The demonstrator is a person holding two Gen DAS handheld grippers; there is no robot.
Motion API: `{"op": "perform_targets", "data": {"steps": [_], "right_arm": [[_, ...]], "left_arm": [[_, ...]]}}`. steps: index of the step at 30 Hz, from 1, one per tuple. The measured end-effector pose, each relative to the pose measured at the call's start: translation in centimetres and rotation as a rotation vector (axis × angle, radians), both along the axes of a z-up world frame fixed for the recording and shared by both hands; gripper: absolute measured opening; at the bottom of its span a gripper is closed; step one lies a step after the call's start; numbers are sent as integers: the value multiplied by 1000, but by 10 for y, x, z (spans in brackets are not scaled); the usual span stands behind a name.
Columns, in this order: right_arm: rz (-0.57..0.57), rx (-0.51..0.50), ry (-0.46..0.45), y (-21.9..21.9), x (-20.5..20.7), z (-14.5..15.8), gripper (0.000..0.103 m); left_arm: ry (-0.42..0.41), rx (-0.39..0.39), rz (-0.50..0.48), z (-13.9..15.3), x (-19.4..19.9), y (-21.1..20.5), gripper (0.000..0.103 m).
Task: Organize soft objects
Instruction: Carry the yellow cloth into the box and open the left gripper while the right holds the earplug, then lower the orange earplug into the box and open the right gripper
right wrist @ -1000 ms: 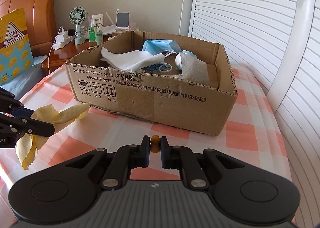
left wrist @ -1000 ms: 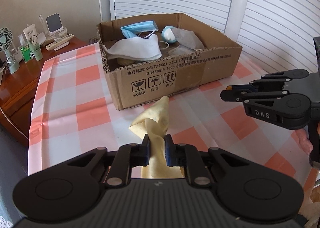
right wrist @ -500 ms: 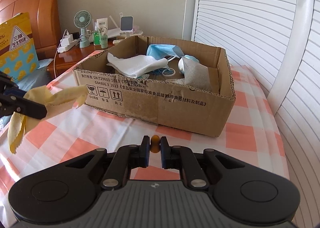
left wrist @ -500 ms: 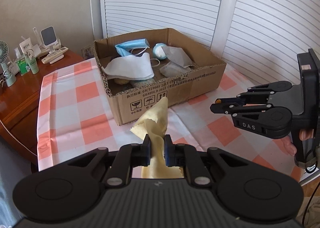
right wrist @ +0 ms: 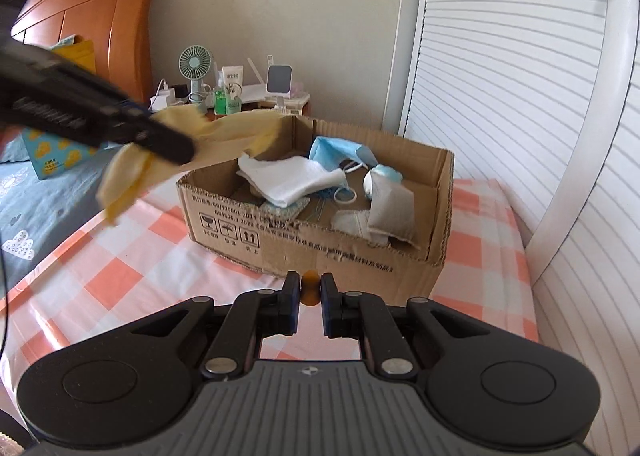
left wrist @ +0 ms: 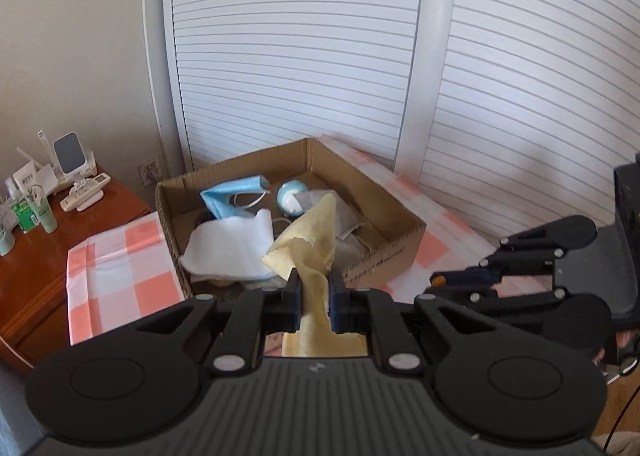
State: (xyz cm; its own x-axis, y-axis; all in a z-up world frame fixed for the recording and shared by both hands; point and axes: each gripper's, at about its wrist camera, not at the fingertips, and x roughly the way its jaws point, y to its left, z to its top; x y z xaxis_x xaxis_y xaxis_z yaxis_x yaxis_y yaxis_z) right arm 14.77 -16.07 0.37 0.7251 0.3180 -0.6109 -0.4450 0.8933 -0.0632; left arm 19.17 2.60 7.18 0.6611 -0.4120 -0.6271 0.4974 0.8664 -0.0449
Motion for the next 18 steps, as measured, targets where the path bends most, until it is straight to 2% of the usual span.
{"op": "perform_targets", "data": {"steps": [6,10,11,12,13,14,15,18], "right_arm": [[-9,4,-24,-6,0,10,13],[-17,0,-26,-10,2,11,13],[-19,-2,-26,-10,2,11,13],[-22,-2,-27,-11,3,11,13],[-25,-2,-27,-12,4,12,13],[-26,1,-26,-13,5,12,13],[-28,3,-25,-14,6,12,13],[-33,1,-32,-15,8,14,13]], "left_arm": [[2,-25,24,-3,57,-27,11],[34,-82,56,-14,86,-39,13],[35,-92,67,-17,89,-41,25],[43,-103,73,-21,92,-42,48],[44,-109,76,-24,94,-42,62],[37,-108,88,-26,94,-43,88],[26,-107,107,-28,92,-41,94],[0,-85,138,-27,81,-34,94]]}}
